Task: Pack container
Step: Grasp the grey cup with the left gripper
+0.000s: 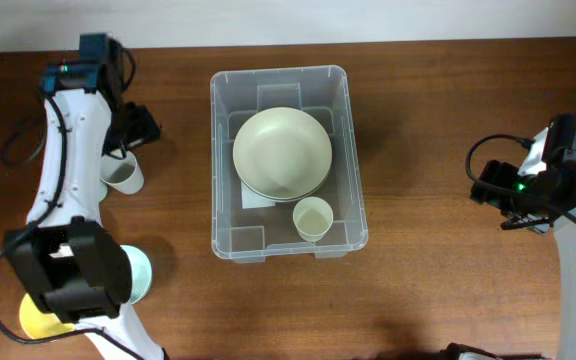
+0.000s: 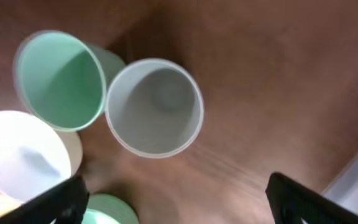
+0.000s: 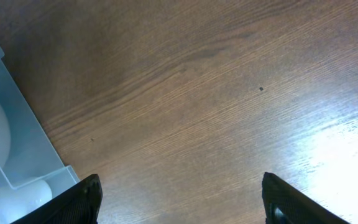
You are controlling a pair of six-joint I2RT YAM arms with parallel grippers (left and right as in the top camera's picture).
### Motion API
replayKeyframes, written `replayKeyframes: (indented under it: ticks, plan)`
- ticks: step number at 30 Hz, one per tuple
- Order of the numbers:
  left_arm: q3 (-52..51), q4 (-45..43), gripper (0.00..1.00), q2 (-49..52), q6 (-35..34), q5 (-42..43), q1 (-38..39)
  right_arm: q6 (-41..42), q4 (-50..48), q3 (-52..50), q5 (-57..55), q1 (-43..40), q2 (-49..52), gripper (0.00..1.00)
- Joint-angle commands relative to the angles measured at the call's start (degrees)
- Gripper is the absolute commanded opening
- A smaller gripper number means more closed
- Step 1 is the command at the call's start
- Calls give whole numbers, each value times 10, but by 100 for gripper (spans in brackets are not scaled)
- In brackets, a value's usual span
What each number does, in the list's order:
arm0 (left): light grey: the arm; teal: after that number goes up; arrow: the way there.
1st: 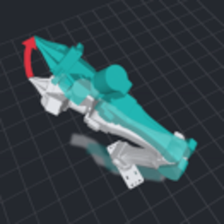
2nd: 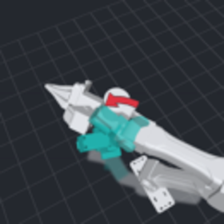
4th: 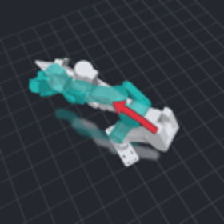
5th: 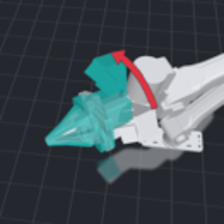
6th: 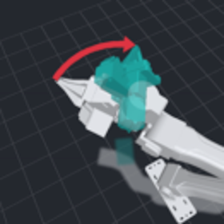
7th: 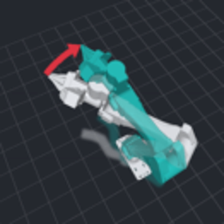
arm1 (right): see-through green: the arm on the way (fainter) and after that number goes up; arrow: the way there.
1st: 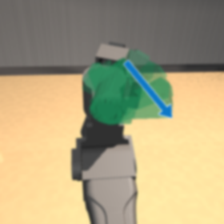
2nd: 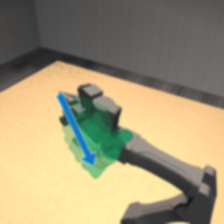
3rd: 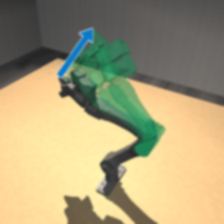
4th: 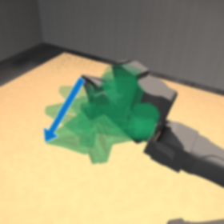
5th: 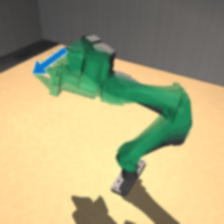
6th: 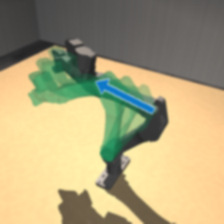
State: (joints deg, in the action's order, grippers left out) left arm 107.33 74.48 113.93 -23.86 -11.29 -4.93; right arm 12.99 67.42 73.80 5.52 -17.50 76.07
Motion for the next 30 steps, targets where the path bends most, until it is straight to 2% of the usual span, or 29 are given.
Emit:
replayKeyframes:
  ticks: [1,8,26,30]
  plan:
    - [-87,-59,93,-3,43,14,-16,-6,2,-3,1,-1,-3,78]
    - [-167,-153,89,-3,51,14,-17,-6,3,-3,1,-1,-3,78]
    - [-166,-202,89,-3,71,14,-15,-6,3,-3,1,-1,-3,78]
    - [-162,-217,89,-3,97,14,-1,-6,3,-3,1,-1,-3,78]
